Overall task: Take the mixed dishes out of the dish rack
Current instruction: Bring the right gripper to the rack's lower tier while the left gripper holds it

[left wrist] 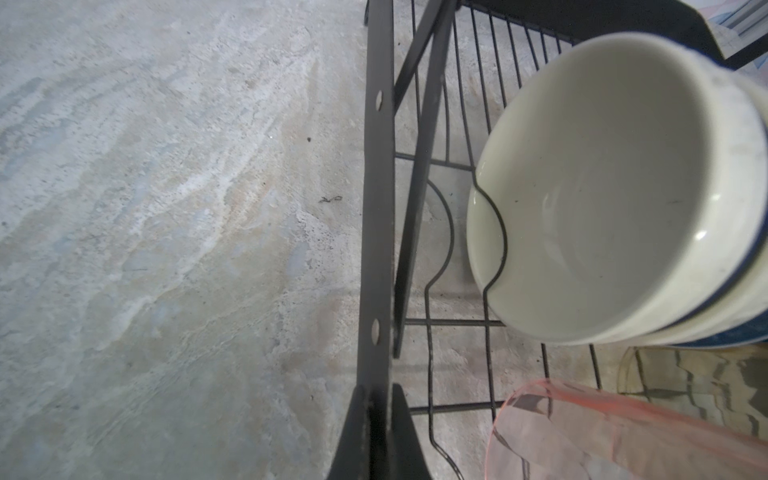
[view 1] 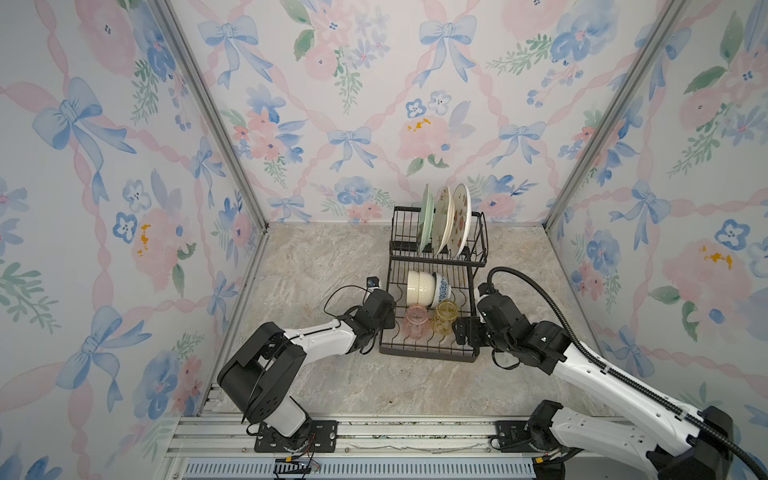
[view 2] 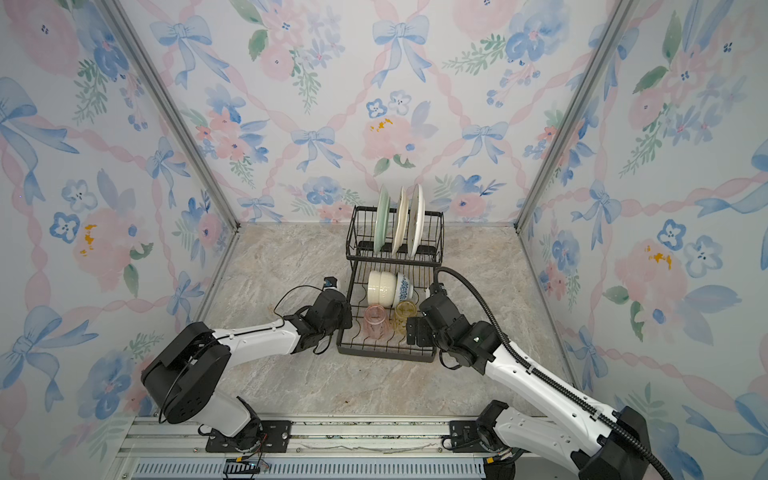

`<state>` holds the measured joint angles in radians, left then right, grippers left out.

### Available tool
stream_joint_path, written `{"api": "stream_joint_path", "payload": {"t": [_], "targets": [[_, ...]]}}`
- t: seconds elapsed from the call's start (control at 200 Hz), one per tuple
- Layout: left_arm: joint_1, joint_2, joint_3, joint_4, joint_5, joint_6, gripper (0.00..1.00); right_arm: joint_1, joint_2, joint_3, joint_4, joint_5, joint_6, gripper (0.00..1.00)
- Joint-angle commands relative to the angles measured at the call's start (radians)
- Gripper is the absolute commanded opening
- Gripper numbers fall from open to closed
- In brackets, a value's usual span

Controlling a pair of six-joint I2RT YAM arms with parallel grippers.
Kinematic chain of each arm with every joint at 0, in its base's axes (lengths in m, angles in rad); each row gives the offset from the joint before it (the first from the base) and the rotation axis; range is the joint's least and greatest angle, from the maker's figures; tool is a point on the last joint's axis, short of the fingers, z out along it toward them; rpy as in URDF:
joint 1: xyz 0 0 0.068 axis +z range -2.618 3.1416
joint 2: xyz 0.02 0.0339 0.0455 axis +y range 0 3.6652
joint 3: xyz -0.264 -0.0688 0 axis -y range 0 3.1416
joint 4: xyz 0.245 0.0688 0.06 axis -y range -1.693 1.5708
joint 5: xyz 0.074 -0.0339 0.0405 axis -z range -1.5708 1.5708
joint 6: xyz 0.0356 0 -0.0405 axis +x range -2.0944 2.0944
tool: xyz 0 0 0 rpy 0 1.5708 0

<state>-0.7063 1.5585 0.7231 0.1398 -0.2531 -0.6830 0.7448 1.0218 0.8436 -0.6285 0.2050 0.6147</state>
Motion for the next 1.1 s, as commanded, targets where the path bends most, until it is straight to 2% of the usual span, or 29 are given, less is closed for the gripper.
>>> {"api": "stream_joint_path", "payload": {"t": [0.0,0.17,0.255,0.33,0.49,0.785,0.92,0.945,1.095], "targets": [[-0.055,0.045,-0.005,0.003,0.277,-0.055,0.06,-0.010,0.022,0.037,0.022,-0.013,0.046,0.95],[-0.055,0.029,0.001,0.002,0.287,-0.031,0.11,-0.007,0.058,0.041,0.058,-0.020,0.072,0.95],[-0.055,0.009,0.001,-0.001,0.285,-0.022,0.21,-0.007,0.076,0.043,0.075,-0.015,0.078,0.95],[-0.051,-0.009,0.001,-0.008,0.277,-0.013,0.36,-0.007,0.096,0.048,0.088,-0.010,0.083,0.95],[-0.027,-0.052,-0.014,-0.028,0.265,0.006,0.50,-0.008,0.147,0.071,0.089,0.004,0.088,0.95],[0.033,-0.167,-0.052,-0.064,0.252,0.037,0.68,-0.027,0.167,0.072,0.079,0.047,0.122,0.94],[0.044,-0.219,-0.059,-0.077,0.238,0.054,0.90,-0.043,0.178,0.065,0.101,0.037,0.124,0.91],[0.045,-0.226,-0.060,-0.079,0.236,0.057,0.97,-0.045,0.183,0.065,0.103,0.034,0.123,0.90],[0.057,-0.270,-0.067,-0.088,0.230,0.072,0.98,-0.062,0.214,0.076,0.128,-0.010,0.118,0.89]]}}
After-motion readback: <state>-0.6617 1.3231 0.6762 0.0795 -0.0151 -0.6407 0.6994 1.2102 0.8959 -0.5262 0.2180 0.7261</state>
